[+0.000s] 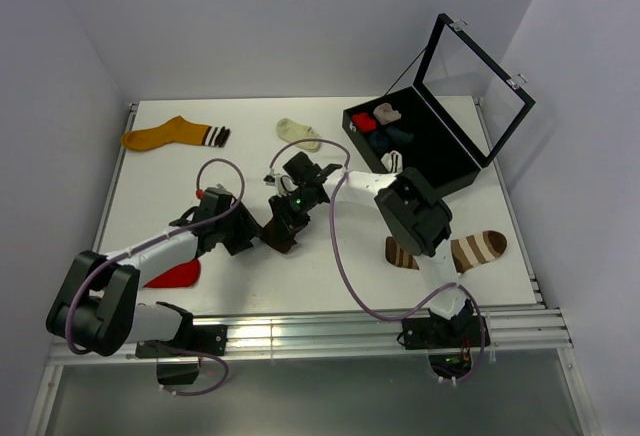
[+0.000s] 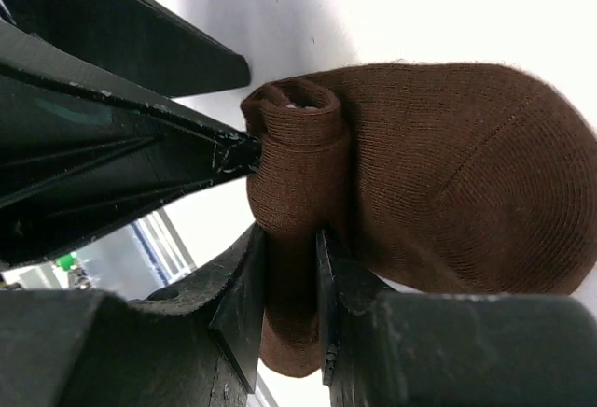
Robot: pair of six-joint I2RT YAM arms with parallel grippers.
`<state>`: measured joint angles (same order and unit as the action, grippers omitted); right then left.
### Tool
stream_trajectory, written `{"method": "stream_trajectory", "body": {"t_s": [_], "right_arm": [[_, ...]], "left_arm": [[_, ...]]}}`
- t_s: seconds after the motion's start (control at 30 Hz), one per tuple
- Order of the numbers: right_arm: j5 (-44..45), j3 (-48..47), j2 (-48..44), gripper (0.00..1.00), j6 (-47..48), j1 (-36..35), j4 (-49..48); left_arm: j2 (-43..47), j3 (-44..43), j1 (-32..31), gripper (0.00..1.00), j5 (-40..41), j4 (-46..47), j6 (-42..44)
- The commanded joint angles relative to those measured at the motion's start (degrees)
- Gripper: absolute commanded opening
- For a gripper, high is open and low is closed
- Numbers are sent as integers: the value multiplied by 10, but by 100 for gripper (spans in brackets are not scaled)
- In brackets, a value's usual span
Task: Roll the socks
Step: Roll the sock at the center of the board.
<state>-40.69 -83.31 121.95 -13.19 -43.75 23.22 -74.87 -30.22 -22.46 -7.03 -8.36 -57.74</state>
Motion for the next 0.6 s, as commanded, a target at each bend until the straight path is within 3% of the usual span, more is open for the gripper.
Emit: {"method": "stream_trajectory", "body": {"t_s": [0.0, 0.23, 0.43, 0.47, 0.57], "right_arm": [[-1, 2, 16, 0, -21, -4, -2], [5, 47, -5, 5, -64, 2, -54], [60, 125, -79, 29, -90, 13, -120], [87, 140, -93, 38, -89, 12, -129], [152, 174, -156, 48, -74, 9, -157]], "left_arm": [[-11, -1, -7, 59, -8, 55, -14], [-80, -19, -9, 52, -14, 70, -1], [-136, -77, -36, 47, -4, 58, 35], [-141, -90, -37, 47, 0, 56, 39], [-153, -106, -43, 46, 3, 44, 45]]}}
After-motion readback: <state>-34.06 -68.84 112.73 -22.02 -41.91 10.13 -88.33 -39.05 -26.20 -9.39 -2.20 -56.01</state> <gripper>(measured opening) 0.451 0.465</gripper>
